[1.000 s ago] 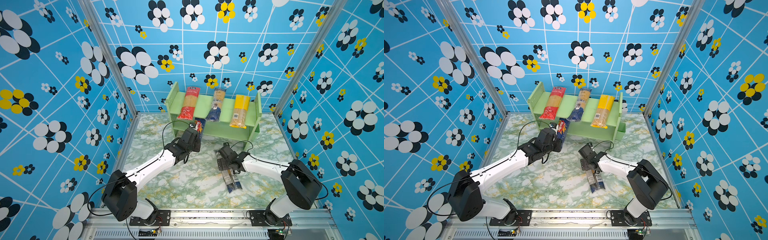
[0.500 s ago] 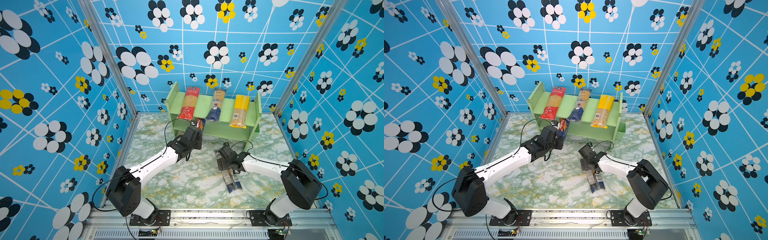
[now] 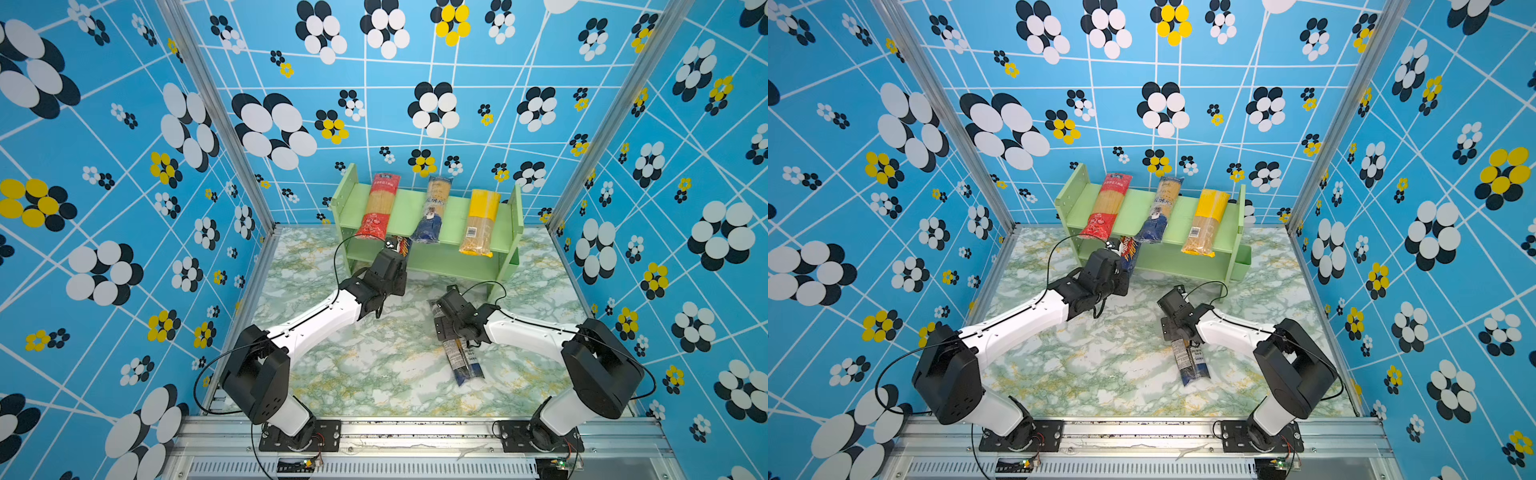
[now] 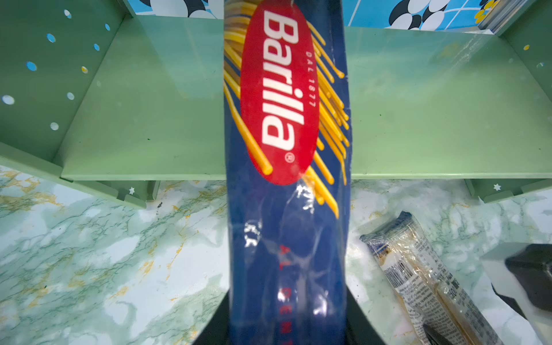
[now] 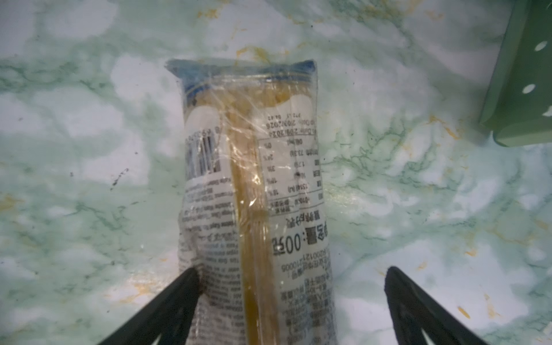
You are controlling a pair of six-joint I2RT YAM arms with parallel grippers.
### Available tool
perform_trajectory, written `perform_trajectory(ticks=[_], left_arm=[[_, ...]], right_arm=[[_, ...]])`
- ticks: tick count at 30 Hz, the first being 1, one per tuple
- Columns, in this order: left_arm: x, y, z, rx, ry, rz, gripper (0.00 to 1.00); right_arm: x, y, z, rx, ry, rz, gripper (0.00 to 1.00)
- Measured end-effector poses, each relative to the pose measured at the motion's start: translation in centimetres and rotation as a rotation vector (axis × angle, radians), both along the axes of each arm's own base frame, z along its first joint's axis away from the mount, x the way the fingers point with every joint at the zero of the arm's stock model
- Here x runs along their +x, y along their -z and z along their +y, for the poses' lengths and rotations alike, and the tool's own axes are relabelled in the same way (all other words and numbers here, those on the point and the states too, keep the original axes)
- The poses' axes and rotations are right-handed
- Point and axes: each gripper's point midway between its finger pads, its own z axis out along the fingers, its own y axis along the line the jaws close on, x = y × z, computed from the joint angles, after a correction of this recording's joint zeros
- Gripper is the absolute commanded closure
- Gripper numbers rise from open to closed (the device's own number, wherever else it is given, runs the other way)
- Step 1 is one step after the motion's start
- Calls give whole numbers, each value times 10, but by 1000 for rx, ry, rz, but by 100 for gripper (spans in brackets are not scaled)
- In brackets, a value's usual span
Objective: Arrange pasta packages on shelves
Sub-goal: Place the pasta box on the shelf.
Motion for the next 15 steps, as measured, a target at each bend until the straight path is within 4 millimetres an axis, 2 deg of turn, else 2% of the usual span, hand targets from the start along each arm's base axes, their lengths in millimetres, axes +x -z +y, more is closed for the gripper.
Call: perform_trajectory(ticks=[15], left_arm=[[11,7,-2,31,-7,-25,100]], right_arm=[[-1,2,-1,2,1,-1,1]])
